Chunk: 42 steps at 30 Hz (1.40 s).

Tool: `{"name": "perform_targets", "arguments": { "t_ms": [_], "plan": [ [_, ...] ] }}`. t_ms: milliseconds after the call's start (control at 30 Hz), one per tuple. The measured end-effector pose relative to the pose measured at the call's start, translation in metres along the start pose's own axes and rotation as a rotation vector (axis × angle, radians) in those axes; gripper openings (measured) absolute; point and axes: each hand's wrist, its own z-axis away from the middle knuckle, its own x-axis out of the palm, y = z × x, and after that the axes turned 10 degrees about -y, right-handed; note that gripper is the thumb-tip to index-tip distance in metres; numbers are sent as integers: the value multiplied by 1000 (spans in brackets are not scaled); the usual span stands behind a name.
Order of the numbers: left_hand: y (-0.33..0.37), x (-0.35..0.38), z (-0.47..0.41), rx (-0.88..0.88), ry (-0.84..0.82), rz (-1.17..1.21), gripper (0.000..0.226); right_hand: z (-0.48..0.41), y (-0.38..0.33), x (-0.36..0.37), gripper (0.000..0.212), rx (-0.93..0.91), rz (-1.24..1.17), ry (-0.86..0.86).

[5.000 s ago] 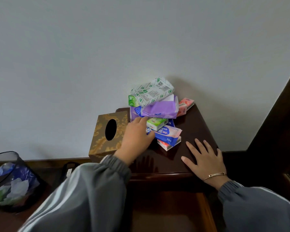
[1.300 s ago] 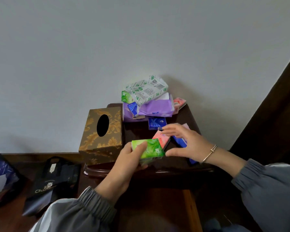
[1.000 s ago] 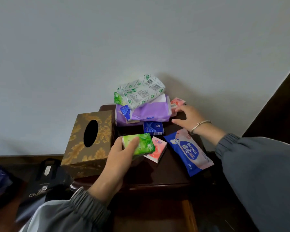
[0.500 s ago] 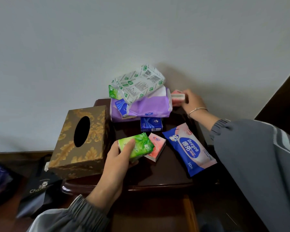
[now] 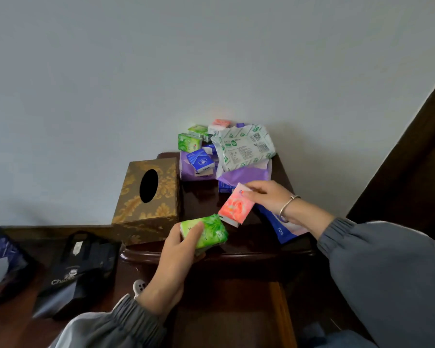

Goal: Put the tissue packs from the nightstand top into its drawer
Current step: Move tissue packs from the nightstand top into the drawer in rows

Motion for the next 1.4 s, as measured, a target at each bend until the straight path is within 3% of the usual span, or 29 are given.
{"name": "perform_targets", "arguments": {
  "t_ms": [367,667,800,967,1067,1133,1233,1333,1400],
  "plan": [
    [-6,-24,27,-10,-44,3,18,-27,-6,40,34,223,451,277],
    [-19,-45,41,-97,-80,-3,19,-27,-24,47,57,460,376,83],
    [-33,-64,57,-159,-95,-27,25,-23,-29,54,65,491,357,103],
    [-56,-92,79,-224,-59,-29,25,-12,-23,73,55,319,170,236],
    [-73,-111,90,-224,-3,0,25,12,-26,82,51,178,-130,291],
    [-86,-124,94,-203,80,54,26,40,-28,89,44,102,-336,246],
    [-109,-141,98,-186,213,154,25,92,-23,113,49,57,-573,-32],
    [-131,-150,100,-197,274,240,22,122,2,162,44,197,-487,-257],
    [-141,-153,100,-206,286,272,18,122,24,201,30,321,-381,-291]
  ]
}}
